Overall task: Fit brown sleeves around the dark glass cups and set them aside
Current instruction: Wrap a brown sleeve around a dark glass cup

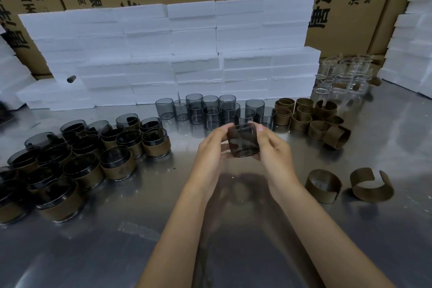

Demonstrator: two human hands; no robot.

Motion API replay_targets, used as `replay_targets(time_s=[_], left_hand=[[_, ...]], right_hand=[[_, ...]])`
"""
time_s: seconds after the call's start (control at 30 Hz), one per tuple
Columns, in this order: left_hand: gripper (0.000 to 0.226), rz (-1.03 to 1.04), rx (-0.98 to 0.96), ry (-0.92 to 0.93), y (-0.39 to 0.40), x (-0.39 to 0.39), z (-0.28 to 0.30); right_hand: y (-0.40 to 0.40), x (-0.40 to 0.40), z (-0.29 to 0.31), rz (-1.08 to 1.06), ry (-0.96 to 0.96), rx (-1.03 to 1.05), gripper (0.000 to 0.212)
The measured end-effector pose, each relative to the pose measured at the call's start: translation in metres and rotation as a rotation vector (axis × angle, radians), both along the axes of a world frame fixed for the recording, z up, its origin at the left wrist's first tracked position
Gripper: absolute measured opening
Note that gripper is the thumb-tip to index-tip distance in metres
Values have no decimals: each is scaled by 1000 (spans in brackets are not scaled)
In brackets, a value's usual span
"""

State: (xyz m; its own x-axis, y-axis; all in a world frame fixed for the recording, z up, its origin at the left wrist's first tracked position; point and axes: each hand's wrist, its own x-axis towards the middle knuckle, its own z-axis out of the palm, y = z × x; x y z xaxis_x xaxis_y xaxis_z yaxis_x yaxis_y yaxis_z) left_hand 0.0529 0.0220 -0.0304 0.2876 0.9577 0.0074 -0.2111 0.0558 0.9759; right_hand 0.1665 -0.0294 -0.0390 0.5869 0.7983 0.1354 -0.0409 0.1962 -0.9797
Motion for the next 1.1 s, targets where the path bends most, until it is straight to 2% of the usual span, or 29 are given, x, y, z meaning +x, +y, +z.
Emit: replay_targets(time_s=[0.1, 0.23, 0.33, 0.5, 0.63, 0.73, 0.9, 1.1], left_hand=[[32, -60, 9, -49, 0, -1, -1], [41, -120, 65, -74, -3, -5, 0], [48, -184, 113, -93, -6, -5, 1], [53, -157, 212, -36, -7, -3, 1], [47, -10, 272, 3, -8, 1, 1], [34, 88, 258, -42, -8, 0, 1], [1, 149, 208, -45, -5, -8, 2], [40, 63, 156, -3, -9, -2, 5]], right_hand=[[-1, 4, 5, 61, 222, -11, 23], [-1, 8, 7, 260, 531, -73, 38], [0, 11, 8, 318, 640, -52, 37], [1, 13, 7, 358, 690, -2, 32], [1, 10, 4, 387, 597, 9, 29], [1, 6, 3, 402, 529, -5, 24], [-2, 4, 4, 392, 483, -28, 28], [2, 9, 4, 305, 568, -23, 30]])
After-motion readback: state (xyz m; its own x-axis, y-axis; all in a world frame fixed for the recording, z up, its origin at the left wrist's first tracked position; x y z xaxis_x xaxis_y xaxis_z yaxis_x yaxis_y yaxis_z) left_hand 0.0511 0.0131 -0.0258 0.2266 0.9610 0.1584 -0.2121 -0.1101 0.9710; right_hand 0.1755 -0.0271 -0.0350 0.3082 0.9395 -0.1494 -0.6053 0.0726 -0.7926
